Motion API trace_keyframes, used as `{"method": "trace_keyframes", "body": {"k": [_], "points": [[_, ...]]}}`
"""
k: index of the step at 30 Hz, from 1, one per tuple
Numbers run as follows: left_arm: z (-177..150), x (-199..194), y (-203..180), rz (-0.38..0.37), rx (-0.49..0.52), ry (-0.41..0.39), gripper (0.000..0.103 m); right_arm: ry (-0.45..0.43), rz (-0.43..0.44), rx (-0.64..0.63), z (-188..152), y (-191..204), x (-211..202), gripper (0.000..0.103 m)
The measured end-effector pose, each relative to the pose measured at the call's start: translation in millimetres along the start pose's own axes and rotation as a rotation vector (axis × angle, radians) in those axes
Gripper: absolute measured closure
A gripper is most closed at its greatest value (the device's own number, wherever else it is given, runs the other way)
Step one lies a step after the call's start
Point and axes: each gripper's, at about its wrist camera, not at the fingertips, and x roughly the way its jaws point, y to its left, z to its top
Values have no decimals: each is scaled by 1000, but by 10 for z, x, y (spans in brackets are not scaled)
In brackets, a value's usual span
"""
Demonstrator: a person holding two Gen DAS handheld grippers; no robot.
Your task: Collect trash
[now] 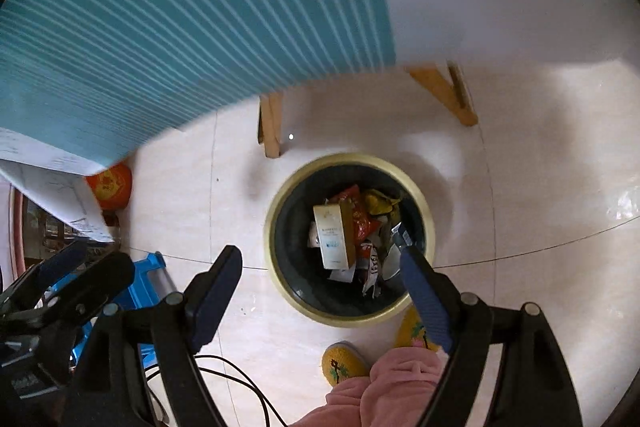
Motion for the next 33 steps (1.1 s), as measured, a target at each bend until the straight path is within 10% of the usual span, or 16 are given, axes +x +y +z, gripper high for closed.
{"method": "trace_keyframes", "body": {"k": [18,33], "points": [[491,-2321,-225,-24,54,-208,3,-191,28,-40,317,637,-2344,21],[609,-3357,-249,24,4,-327,3,-352,23,-90,480,943,-3560,21]]}}
